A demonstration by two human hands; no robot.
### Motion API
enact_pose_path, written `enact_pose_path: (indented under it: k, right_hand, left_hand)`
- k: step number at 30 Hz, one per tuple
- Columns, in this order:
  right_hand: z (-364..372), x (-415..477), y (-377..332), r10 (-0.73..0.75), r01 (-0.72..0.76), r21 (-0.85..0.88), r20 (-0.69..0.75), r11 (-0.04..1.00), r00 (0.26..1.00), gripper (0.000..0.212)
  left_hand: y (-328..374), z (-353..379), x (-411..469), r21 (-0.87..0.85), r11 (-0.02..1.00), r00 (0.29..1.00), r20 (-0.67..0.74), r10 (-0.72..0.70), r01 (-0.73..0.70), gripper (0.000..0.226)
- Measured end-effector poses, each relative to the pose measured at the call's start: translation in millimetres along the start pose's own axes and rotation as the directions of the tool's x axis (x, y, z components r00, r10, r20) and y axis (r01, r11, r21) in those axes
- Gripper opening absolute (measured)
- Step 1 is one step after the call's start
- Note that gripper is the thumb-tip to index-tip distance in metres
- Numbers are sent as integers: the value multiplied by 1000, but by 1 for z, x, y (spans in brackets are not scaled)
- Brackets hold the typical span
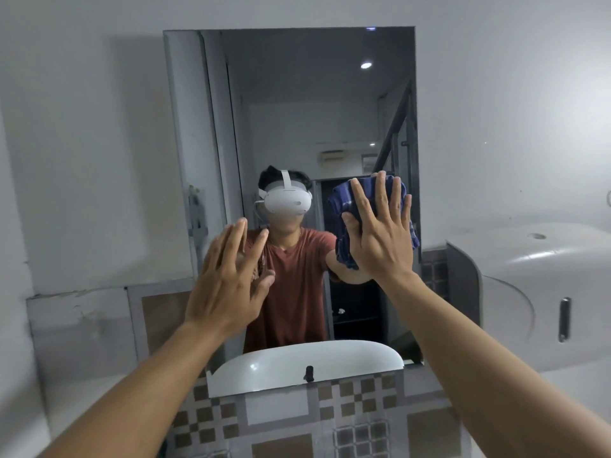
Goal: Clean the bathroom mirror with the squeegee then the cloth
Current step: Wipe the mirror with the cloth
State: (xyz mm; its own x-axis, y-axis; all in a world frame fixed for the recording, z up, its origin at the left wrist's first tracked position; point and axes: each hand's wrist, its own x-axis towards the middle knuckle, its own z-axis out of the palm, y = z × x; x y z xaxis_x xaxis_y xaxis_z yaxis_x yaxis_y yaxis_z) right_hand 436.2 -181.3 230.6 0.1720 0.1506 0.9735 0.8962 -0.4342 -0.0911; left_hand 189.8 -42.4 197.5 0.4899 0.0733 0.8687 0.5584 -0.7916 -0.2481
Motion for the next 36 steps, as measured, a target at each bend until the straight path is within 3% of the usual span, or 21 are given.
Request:
enact_pose_path:
  k: [11,15,18,22,27,36]
  right_hand:
    - [0,-21,16,154,-153,55,-12,987,988,59]
    - [1,-41,14,188,-188,67,10,980,982,61]
    - [5,-63,11,172,-174,59,40,983,984,61]
    - [15,-95,3,178,-182,100,44,978,983,59]
    - [22,-110,-20,185,-188,65,50,980,982,60]
    - [34,-98,-81,12,-14,30,48,999,999,60]
  left_hand:
    - [-9,-18,32,68,996,998,18,61,-62,86]
    - [-12,-21,33,70,996,998,36,58,-60,80]
    - [-18,-29,39,62,995,996,3,84,-84,70]
    - [-32,-40,52,71,994,996,-14,89,-87,77]
    - [-44,-37,58,126,981,987,88,134,-145,86]
    - [-50,-42,67,146,979,990,12,144,-144,70]
